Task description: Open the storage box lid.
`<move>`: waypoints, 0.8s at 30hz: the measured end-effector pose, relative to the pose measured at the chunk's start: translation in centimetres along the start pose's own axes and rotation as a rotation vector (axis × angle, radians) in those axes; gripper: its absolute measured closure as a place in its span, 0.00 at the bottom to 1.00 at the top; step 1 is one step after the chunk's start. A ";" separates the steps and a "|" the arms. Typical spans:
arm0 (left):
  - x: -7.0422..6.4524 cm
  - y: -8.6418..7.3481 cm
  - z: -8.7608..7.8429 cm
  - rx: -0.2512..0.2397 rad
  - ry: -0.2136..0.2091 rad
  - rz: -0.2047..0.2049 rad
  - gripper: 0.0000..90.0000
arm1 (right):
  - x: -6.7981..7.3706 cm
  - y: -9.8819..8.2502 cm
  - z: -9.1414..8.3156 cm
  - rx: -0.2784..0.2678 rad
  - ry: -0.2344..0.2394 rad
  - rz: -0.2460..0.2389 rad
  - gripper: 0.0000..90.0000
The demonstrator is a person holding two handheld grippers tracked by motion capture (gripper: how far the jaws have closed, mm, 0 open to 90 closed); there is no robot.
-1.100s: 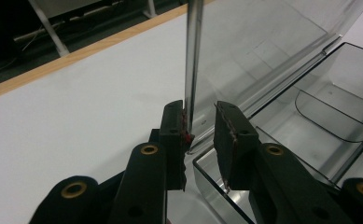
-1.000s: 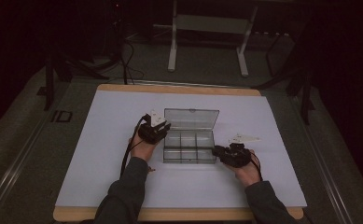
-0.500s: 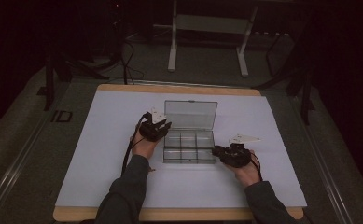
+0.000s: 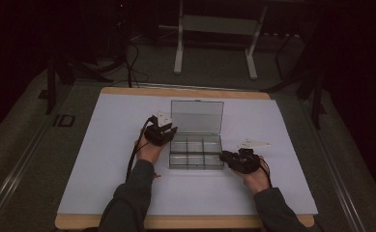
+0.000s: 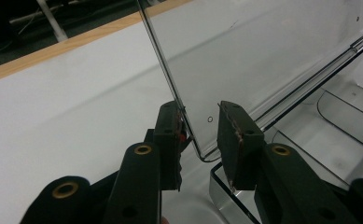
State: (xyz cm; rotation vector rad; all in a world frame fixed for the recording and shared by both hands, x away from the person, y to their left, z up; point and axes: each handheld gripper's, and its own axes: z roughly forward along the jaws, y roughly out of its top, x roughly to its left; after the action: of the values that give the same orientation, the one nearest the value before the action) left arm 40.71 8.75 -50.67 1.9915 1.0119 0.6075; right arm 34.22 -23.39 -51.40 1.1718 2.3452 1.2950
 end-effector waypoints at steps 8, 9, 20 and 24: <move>0.0 0.0 0.0 0.007 0.002 -0.011 0.77 | -0.1 0.1 0.1 -0.002 -0.003 0.005 0.82; 0.0 0.0 0.0 0.008 0.006 -0.015 0.77 | -0.1 0.1 0.1 -0.002 -0.003 0.005 0.82; 0.0 -0.1 -0.2 0.015 0.008 -0.004 0.76 | -0.1 0.2 0.2 -0.002 -0.008 0.000 0.82; 0.0 -0.1 -0.4 0.009 0.007 -0.005 0.75 | -0.2 0.1 0.2 -0.004 -0.007 0.001 0.82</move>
State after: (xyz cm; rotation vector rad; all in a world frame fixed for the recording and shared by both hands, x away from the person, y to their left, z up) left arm 40.38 8.96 -50.48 1.9951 1.0254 0.6081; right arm 34.52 -23.35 -51.43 1.1740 2.3363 1.2934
